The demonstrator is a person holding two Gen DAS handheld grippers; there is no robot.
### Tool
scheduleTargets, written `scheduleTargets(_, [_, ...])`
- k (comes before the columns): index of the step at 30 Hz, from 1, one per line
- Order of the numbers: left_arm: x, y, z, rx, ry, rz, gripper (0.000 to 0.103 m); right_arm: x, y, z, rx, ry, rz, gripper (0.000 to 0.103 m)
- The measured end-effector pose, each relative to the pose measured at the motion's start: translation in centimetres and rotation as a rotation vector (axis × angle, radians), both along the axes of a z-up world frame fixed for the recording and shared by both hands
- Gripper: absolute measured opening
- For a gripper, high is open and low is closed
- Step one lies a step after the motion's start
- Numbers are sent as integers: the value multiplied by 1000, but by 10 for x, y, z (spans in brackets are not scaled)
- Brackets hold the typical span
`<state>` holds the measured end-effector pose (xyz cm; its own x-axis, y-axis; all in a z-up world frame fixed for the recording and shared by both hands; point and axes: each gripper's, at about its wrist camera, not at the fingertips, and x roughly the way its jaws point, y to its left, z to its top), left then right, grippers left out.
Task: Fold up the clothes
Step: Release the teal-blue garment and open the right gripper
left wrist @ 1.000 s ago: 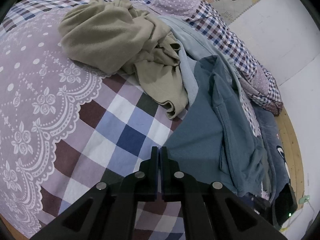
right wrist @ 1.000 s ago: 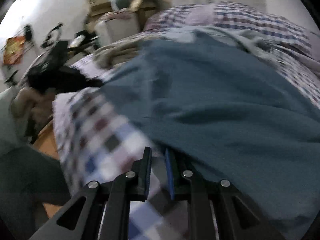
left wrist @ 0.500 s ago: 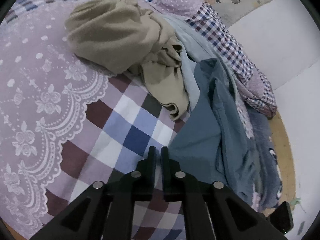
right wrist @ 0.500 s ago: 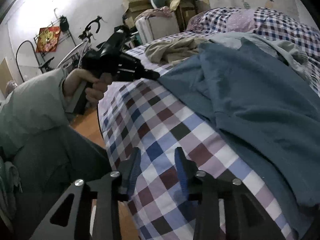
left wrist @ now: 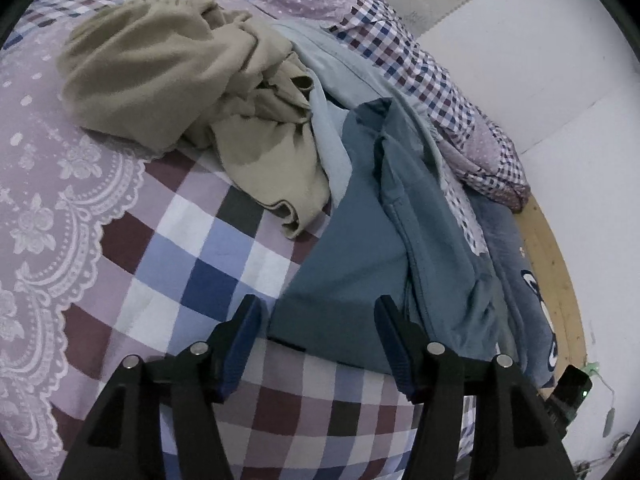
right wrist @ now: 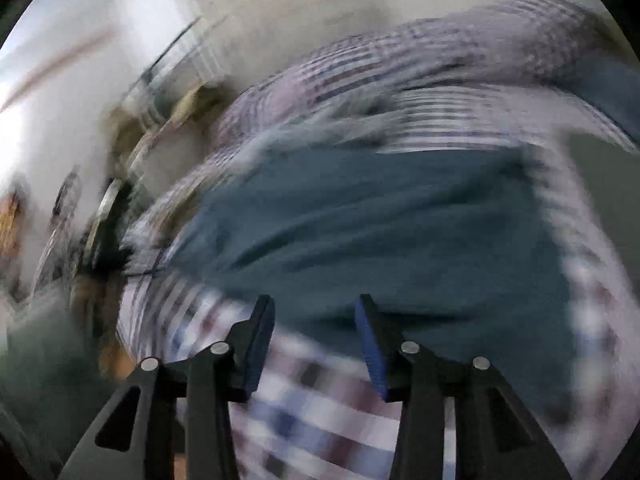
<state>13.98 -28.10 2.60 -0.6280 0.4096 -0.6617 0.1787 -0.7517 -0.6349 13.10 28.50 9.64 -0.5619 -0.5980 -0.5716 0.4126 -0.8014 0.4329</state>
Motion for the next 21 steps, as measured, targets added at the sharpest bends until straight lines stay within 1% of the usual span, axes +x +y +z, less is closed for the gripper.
scheduleTargets(1, [1,-1,1,-2,-1,8,63,2,29,-3,-52,-32,-96,61])
scheduleTargets(3, [0,-1,1,-4,-4,19,63,6,82,-10,-149,-94,-273,64])
scheduleTargets(4, [0,0,0,-4,-6,21,63,8,96,-15,-178,-122,-322,69])
scheduleTargets(6, [-2,1,-1,-4,-11,26,63,9,116,-27,-235,-186,-394,70])
scheduleTargets(8, [-4,4,-2,-6,-13,26,67,3,124,-44,-270,-286,-416,70])
scheduleTargets(12, [-11,14,0,6,-9,-5,67,-8,115,-58,-278,-369,-396,70])
scheduleTargets(16, [-14,25,2,10,-2,-48,67,-18,105,-62,-224,-364,-415,70])
scheduleTargets(18, [-14,26,1,7,-2,-46,67,-25,101,-64,-214,-363,-432,71])
scheduleTargets(21, [-13,21,0,44,0,-31,67,-31,95,-63,-187,-359,-448,71])
